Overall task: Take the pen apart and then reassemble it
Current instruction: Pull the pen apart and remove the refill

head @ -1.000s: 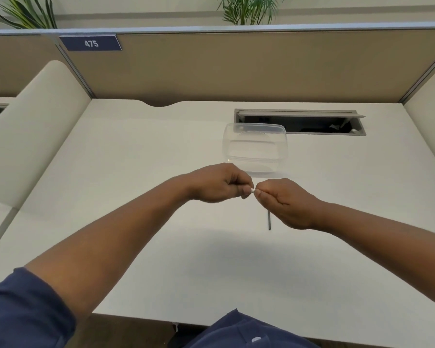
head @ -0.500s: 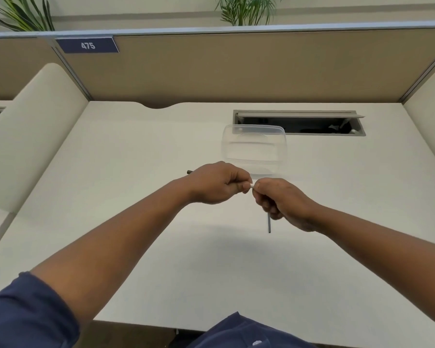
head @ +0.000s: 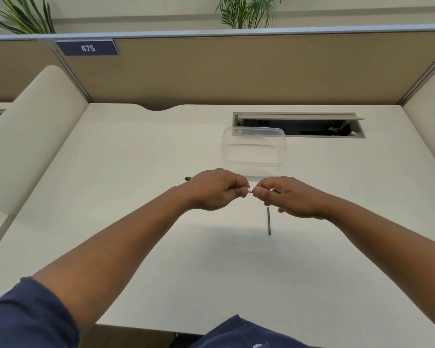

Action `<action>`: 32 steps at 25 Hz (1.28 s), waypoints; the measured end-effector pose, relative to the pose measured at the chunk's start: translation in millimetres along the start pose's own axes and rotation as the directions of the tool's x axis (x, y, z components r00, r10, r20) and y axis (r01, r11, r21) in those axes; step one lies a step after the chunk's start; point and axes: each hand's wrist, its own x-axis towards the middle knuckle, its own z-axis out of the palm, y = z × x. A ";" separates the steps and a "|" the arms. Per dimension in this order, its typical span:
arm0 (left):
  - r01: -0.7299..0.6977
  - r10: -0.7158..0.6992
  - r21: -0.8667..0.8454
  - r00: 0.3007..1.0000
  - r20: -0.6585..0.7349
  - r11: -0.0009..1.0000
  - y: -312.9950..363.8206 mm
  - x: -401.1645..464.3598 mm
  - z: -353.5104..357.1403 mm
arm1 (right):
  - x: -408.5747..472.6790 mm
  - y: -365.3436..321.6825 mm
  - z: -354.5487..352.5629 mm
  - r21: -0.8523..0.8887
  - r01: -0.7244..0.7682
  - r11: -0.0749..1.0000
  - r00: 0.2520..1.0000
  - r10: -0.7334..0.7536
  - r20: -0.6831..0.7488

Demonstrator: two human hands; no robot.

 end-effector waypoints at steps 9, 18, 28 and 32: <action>-0.027 0.027 0.003 1.000 -0.007 1.000 1.0 0.8 1.1 | -0.8 -4.1 6.3 0.184 -0.017 0.983 0.999 0.008 0.047; -0.028 0.032 -0.068 0.998 0.050 0.997 3.1 2.0 -1.2 | -0.3 1.1 17.1 0.240 0.128 0.962 0.992 -0.126 -0.024; 0.002 0.018 -0.136 0.990 0.141 0.991 6.0 1.1 -2.6 | -4.4 7.6 25.4 0.020 0.181 0.983 0.981 -0.179 -0.073; -0.073 0.072 0.027 0.997 0.010 0.997 7.1 1.8 1.1 | -2.7 3.7 25.9 0.565 -0.097 0.819 0.991 0.028 0.128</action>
